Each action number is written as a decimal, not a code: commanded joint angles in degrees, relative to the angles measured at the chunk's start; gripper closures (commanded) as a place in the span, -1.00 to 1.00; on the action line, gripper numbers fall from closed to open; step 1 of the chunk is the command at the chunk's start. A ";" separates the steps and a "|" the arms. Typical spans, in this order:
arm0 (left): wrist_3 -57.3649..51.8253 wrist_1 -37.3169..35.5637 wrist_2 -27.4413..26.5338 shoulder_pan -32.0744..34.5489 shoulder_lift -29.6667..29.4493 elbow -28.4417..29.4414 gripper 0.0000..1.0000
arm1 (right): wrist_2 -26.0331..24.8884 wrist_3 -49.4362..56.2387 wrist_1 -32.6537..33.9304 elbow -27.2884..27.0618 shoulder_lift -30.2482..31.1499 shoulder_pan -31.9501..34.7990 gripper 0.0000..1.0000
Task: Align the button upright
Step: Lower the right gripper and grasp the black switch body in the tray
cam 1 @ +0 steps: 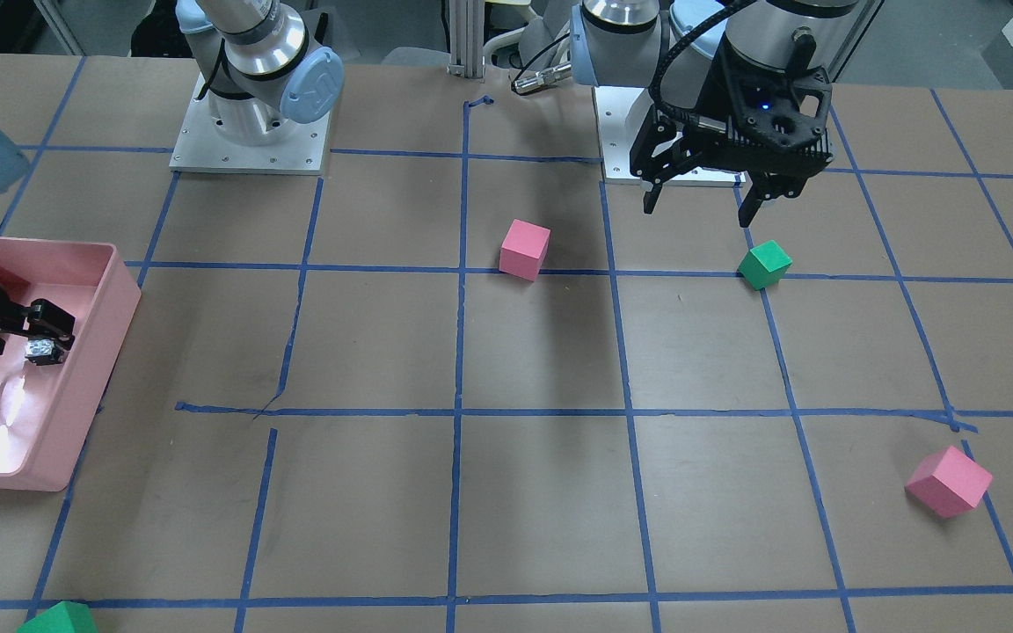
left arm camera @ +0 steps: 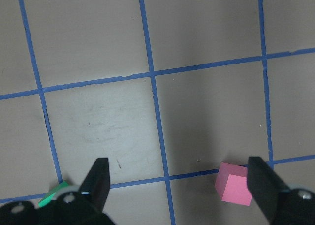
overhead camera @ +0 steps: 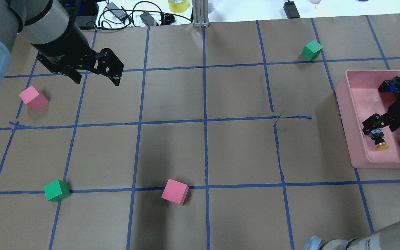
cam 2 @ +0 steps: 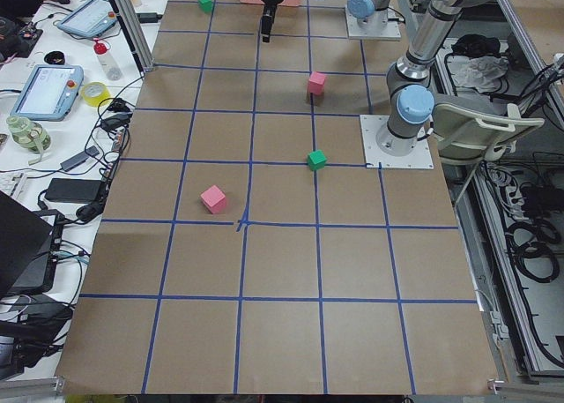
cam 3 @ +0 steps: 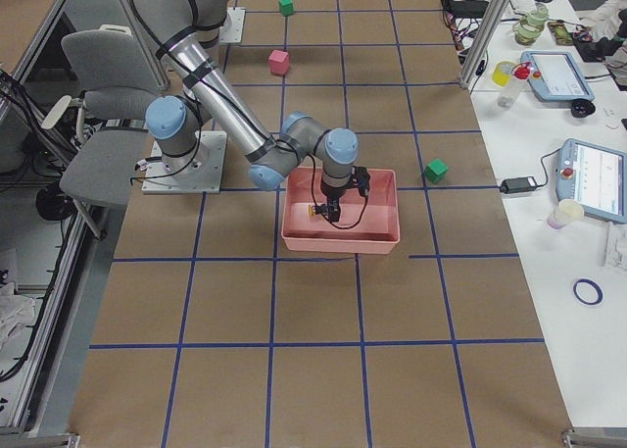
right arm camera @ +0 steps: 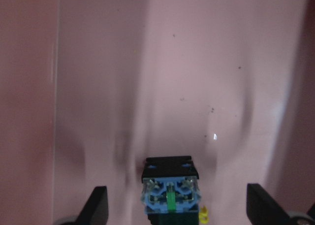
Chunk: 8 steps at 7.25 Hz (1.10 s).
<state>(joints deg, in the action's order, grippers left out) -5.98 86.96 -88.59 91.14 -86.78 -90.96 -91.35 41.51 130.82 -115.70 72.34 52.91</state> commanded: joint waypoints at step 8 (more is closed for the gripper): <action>0.00 0.05 0.00 0.00 0.03 0.00 -1.00 | -3.92 -0.64 -0.65 -0.58 0.26 0.08 0.66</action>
<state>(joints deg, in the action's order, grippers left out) -5.98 87.01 -88.59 91.14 -86.75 -90.94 -94.90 41.00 130.29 -116.64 72.44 52.96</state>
